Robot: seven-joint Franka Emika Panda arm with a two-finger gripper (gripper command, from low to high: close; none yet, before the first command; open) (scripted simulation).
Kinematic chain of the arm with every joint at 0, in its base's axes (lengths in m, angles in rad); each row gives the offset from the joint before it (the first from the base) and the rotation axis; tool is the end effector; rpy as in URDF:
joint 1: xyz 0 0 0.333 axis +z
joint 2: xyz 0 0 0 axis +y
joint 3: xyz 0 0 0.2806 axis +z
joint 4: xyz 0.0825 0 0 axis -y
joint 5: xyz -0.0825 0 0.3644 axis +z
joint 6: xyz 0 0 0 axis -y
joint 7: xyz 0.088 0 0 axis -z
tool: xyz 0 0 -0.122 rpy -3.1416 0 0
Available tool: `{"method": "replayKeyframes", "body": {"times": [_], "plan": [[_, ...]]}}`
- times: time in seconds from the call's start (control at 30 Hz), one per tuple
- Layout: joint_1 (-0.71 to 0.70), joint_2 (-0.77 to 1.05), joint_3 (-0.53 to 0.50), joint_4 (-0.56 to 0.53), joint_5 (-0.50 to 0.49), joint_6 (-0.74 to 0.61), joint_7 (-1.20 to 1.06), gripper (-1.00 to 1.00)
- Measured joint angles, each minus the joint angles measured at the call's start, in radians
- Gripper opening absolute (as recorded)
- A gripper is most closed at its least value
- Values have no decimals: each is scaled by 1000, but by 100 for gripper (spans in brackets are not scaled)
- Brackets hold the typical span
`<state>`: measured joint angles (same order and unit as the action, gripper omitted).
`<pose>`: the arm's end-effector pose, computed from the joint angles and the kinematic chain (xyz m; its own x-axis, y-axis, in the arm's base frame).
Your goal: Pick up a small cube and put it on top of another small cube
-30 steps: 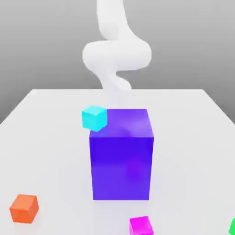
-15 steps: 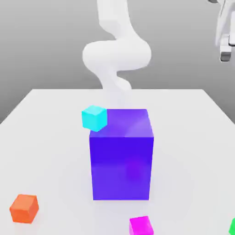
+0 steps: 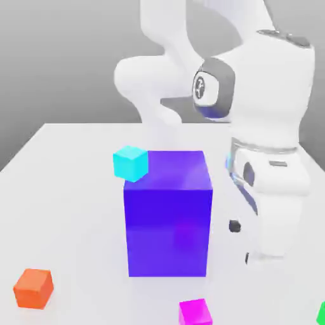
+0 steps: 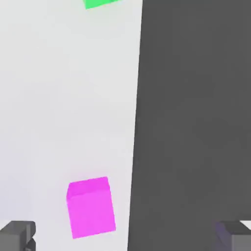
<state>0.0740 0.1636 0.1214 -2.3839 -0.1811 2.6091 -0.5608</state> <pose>0.4846 0.0998 0.2248 0.6158 0.7879 0.0056 0.7836 -0.6131 0.0999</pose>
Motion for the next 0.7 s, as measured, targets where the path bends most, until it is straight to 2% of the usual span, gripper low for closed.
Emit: {"method": "replayKeyframes", "body": {"times": [0.1, 0.2, 0.23, 0.43, 0.6, 0.7], "plan": [[-83, 109, 15, 0, 60, 60, -171, 0], [-93, 242, -3, 21, 46, 156, -199, 0], [-130, 293, -23, 44, 125, 272, -114, -100], [-144, 290, -14, 43, 122, 252, -143, -100], [-116, 169, 19, 8, 79, 84, -237, -100], [-118, 193, 38, 27, 46, 15, -325, -100]]}}
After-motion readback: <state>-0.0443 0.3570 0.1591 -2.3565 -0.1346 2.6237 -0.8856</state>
